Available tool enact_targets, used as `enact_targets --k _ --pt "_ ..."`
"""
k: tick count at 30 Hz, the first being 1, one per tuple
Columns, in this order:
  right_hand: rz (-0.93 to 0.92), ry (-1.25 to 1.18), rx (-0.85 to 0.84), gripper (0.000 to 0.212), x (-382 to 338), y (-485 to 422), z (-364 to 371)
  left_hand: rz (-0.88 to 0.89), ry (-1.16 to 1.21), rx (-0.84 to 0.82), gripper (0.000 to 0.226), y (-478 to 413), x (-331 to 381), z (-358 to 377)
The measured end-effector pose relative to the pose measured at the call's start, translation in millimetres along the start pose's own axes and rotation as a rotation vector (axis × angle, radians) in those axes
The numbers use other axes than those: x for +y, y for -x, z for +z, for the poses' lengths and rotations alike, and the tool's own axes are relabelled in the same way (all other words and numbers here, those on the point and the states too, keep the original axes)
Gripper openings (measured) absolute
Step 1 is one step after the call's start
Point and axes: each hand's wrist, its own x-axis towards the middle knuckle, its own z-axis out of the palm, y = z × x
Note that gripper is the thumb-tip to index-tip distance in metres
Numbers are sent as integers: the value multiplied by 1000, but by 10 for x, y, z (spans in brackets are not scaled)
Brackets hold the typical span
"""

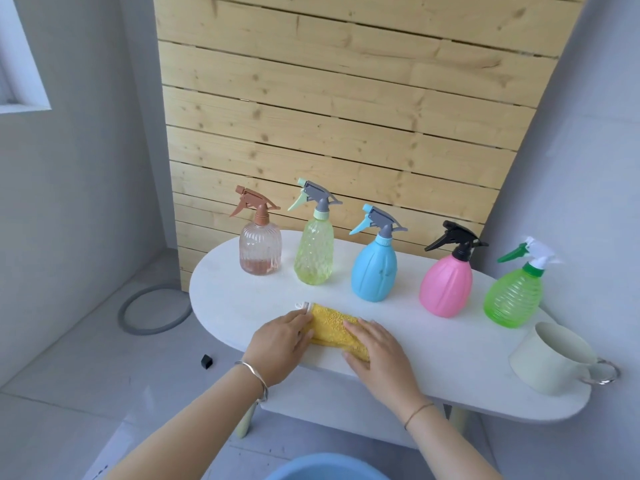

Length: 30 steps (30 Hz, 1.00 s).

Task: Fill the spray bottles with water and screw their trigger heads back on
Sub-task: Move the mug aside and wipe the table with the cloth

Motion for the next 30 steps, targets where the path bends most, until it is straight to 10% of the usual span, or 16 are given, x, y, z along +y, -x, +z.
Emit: enact_targets --k 6,9,17,30 --pt "-211 121 -116 48 -149 -340 -114 -57 436 59 39 -533 362 -184" --pt "-186 120 -69 58 58 -300 -126 -166 657 -37 66 -981 608 -174" --pt "-1 293 283 30 633 -73 -275 -204 618 -49 110 -1723 771 257" --pt "162 84 263 38 728 -106 -124 -112 534 189 91 -1478 800 -75"
